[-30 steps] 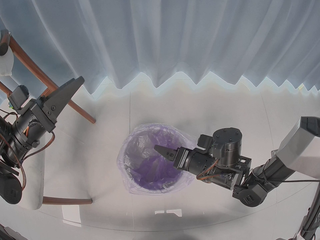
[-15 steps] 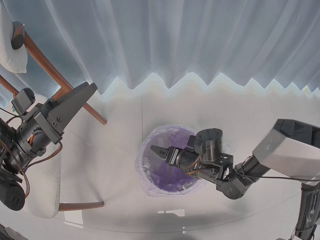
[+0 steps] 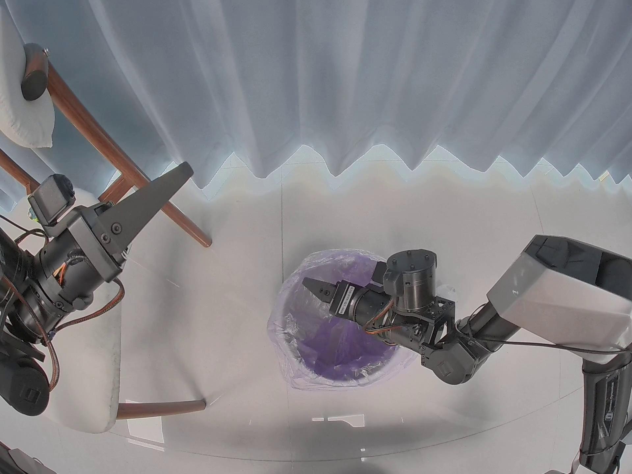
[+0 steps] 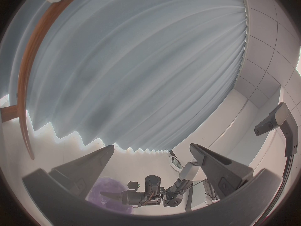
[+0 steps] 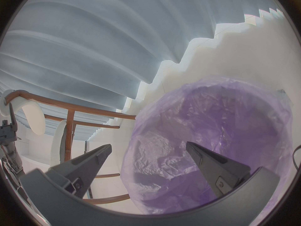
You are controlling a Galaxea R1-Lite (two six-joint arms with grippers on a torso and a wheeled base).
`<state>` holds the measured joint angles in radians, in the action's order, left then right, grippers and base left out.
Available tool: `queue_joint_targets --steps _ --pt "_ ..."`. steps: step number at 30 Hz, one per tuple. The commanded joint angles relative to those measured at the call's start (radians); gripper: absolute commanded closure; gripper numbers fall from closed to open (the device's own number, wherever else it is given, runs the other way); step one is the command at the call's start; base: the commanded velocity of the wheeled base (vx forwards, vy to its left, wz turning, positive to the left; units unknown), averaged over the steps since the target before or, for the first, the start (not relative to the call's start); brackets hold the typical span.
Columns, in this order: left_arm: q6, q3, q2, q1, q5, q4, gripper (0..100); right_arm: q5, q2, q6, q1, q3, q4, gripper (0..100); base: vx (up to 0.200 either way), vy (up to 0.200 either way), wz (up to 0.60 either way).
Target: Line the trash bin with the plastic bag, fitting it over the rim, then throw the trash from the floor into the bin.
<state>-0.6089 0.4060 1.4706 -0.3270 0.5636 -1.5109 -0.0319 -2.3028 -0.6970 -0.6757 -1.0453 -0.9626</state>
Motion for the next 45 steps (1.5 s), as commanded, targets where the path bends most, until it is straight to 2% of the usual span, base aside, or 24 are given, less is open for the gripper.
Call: queue_joint_targets --steps 1,6,16,17,23,26,27,28,32,45 --pt "0.0 -0.001 -0.003 -0.001 0.001 0.0 0 0.0 0.009 -0.001 -0.002 0.004 -0.001 0 -0.2 0.0 0.0" --pt "0.001 0.001 -0.001 0.0 -0.001 0.0 0 0.0 0.019 0.001 -0.002 -0.007 0.005 0 -0.2 0.0 0.0" --pt "0.023 0.028 -0.047 0.066 -0.002 0.021 0 0.001 0.002 0.005 0.025 -0.081 0.048 0 0.0 0.0 0.0" --pt "0.023 0.034 -0.053 0.068 -0.004 0.029 0 0.001 0.003 0.005 0.027 -0.097 0.065 100 0.0 0.0 0.0" --pt "0.009 0.073 -0.107 0.068 -0.005 0.078 0 0.0 0.016 0.005 0.048 -0.214 0.248 100 0.0 0.0 0.0" --pt "-0.092 0.082 -0.171 0.056 0.002 0.129 0 0.0 0.005 0.013 0.048 -0.271 0.347 100 0.0 0.0 0.0" --pt "-0.098 0.082 -0.176 0.056 0.004 0.132 0 0.0 0.005 0.014 0.048 -0.274 0.352 100 0.0 0.0 0.0" --pt "-0.155 0.085 -0.214 0.049 0.005 0.173 0 0.0 -0.012 0.033 0.054 -0.308 0.409 100 0.0 0.0 0.0" --pt "-0.16 0.1 -0.231 0.051 0.004 0.219 0 0.0 -0.072 0.065 0.065 -0.386 0.475 100 0.0 0.0 0.0" --pt "-0.158 0.096 -0.225 0.049 0.005 0.219 0 0.003 -0.161 0.102 0.082 -0.555 0.674 100 0.0 0.0 0.0"
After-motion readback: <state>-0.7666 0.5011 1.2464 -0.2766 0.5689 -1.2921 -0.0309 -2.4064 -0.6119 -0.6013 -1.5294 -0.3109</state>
